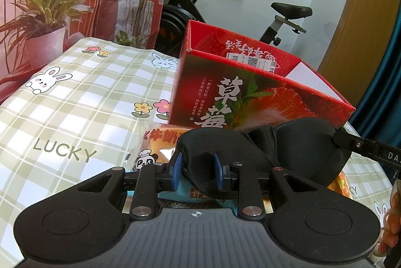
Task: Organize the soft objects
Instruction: 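Carry the black eye mask over the red box and open both tools, then withdraw both tools from the box toward the remaining items, then close the left tool on the wrapped bread snack beside the box, then carry the bread snack over the red box and open the left tool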
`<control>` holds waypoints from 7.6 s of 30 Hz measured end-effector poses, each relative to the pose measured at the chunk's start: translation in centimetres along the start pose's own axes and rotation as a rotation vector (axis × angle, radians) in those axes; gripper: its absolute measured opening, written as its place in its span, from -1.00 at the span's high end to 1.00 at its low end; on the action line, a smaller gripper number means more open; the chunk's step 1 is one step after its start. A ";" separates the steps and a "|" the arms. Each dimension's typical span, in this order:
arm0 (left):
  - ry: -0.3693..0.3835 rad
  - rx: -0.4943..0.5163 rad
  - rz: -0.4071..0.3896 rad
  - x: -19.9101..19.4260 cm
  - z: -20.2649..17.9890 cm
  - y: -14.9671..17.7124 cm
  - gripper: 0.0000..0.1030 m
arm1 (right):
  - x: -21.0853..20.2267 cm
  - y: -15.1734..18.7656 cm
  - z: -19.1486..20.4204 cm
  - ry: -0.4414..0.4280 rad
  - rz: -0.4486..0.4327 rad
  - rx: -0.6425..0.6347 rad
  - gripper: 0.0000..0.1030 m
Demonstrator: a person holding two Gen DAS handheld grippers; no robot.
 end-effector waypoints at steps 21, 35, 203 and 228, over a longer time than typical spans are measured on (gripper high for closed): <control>-0.001 0.121 -0.290 -6.2 -3.1 -5.3 0.63 | -3.6 -5.5 1.6 -0.031 -0.144 -0.106 0.80; 0.003 0.143 -0.312 -3.9 -5.0 -12.8 0.63 | -1.4 -13.2 0.9 -0.006 -0.205 -0.158 0.80; 0.272 0.099 0.078 -3.2 3.3 -6.5 -0.06 | 6.3 -2.2 15.2 -0.182 0.195 -0.478 -0.08; 0.305 0.169 0.065 3.1 -2.9 -16.0 -0.14 | 8.8 -12.9 7.5 -0.115 0.093 -0.451 -0.06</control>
Point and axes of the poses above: each gripper's, at about its wrist camera, not at the fingertips, and x roughly the way its jaws point, z to its left, y to its underside, the point moved 1 cm from there along x, roughly the way its jaws point, and after that the axes turned 9 degrees about z, right-handed, at the moved point
